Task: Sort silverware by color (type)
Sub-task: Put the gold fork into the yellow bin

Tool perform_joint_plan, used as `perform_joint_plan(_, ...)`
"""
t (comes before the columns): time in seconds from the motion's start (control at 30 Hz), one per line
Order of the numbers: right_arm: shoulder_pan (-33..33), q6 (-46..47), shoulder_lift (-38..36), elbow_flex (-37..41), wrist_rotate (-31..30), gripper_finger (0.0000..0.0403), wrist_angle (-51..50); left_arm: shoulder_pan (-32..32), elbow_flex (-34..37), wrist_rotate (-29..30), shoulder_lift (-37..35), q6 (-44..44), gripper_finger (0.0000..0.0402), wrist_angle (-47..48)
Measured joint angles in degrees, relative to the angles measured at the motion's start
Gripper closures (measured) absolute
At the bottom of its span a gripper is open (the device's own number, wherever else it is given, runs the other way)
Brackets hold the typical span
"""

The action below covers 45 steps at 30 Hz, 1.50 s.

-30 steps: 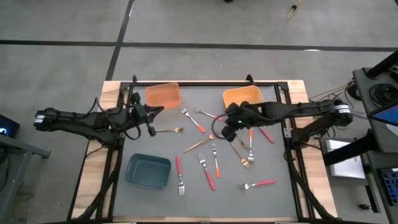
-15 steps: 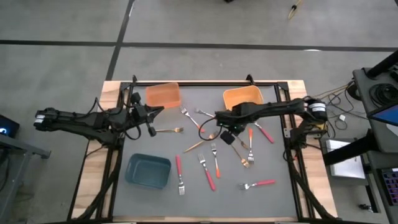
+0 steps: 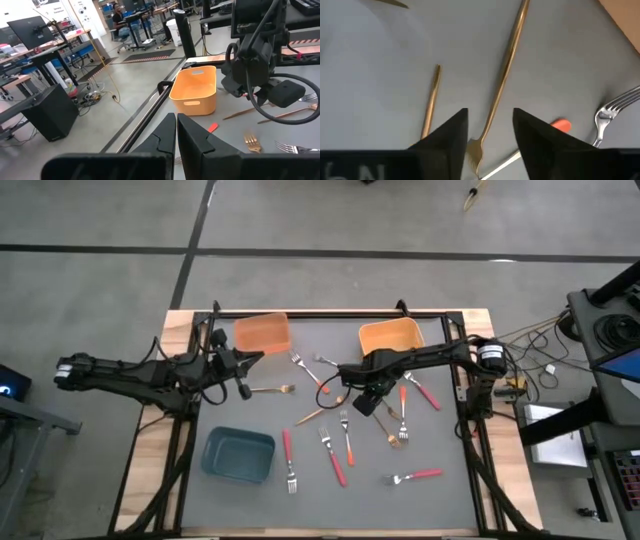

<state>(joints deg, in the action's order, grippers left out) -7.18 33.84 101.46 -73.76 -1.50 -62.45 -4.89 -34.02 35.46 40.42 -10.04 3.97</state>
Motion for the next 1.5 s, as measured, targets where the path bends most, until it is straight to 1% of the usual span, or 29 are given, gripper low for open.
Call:
perform_joint_plan(0.13, 0.0, -0.9, 0.7, 0.0, 0.0, 0.0218, 0.2, 0.0, 0.0, 0.0, 0.2, -0.2, 0.0402, 0.0)
perform_joint_plan(0.27, 0.0, -0.9, 1.5, 0.0, -0.2, 0.0204, 0.5, 0.0, 0.0, 0.0, 0.2, -0.2, 0.0402, 0.0)
perform_joint_plan(0.47, -0.1, -0.9, 2.1, 0.0, -4.7, 0.0202, 0.7, 0.0, 0.0, 0.0, 0.2, -0.2, 0.0402, 0.0)
perform_joint_plan(0.8, -0.4, -0.9, 3.7, 0.2, -5.5, 0.0202, 2.1, 0.0, 0.0, 0.0, 0.4, -0.2, 0.0402, 0.0)
perform_joint_plan(0.97, -0.4, -0.8, 5.3, 1.4, -6.1, 0.0204, 5.2, 0.0, 0.0, 0.0, 0.4, -0.2, 0.0402, 0.0)
perform_joint_plan(1.07, -0.3, -0.8, 5.3, 2.3, -6.0, 0.0221, 6.6, 0.0, 0.0, 0.0, 0.4, -0.4, 0.0402, 0.0)
perform_joint_plan(1.13, -0.3, -0.6, 5.1, 2.5, -5.6, 0.0246, 7.2, 0.0, 0.0, 0.0, 0.4, -0.4, 0.0402, -0.1)
perform_joint_plan(1.37, -0.3, 2.0, 5.0, 2.6, -4.3, 0.037, 8.4, 0.0, 0.0, 0.0, 0.5, -0.4, 0.0402, -0.1)
perform_joint_plan(1.4, -0.3, 2.4, 5.0, 2.7, -4.0, 0.0381, 8.7, 0.0, 0.0, 0.0, 0.5, -0.5, 0.0402, -0.1)
perform_joint_plan(1.5, -0.3, 3.2, 5.0, 2.7, -3.7, 0.0386, 9.2, 0.0, 0.0, 0.0, 0.5, -0.6, 0.0402, -0.3)
